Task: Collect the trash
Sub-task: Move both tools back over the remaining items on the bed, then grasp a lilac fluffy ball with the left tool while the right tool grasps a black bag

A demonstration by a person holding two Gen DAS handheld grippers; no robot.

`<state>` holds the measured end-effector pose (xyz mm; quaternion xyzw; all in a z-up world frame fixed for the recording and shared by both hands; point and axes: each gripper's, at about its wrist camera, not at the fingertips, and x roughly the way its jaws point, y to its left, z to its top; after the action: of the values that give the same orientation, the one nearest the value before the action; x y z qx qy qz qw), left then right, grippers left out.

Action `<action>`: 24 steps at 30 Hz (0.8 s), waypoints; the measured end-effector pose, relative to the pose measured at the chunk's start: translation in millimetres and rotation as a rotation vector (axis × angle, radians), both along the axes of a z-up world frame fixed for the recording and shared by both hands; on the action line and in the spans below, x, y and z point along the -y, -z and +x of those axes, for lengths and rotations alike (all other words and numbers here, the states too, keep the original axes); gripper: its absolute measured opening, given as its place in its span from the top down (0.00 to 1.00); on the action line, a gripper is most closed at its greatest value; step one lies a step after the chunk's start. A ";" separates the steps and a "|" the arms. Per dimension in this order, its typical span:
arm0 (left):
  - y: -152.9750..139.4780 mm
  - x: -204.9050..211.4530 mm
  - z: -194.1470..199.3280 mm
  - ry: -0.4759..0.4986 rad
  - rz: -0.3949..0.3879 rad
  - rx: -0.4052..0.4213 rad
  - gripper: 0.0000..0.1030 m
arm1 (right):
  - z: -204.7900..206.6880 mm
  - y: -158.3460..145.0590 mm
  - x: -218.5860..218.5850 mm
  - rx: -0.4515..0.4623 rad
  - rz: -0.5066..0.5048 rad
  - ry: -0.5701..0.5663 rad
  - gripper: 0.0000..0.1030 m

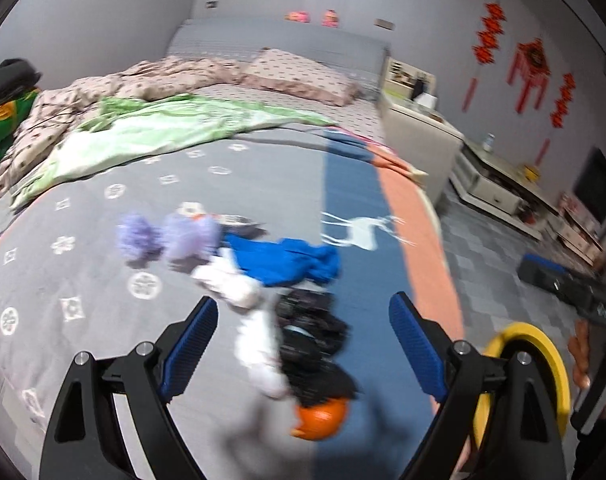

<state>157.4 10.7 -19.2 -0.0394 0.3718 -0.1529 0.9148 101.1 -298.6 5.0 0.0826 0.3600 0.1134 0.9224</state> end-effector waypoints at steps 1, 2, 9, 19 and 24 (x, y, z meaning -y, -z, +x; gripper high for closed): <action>1.2 -6.0 4.6 -0.013 0.006 0.000 0.19 | 3.3 2.6 -5.3 -0.005 0.002 -0.012 0.38; 2.8 -13.6 10.5 -0.030 0.015 0.002 0.19 | 8.4 6.0 -13.4 -0.014 0.000 -0.029 0.38; 17.7 -56.7 46.6 -0.108 0.038 -0.021 0.19 | 40.5 35.6 -67.3 -0.085 -0.029 -0.139 0.38; 43.1 -102.4 100.3 -0.189 0.058 -0.060 0.18 | 83.0 78.9 -120.7 -0.186 -0.089 -0.231 0.38; 55.8 -120.3 127.7 -0.226 0.048 -0.084 0.18 | 99.0 94.3 -132.5 -0.222 -0.109 -0.251 0.38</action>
<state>285.1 131.0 -75.0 -0.0654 0.4068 -0.0381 0.9104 200.1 -166.1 -89.3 -0.0010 0.4725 0.1984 0.8587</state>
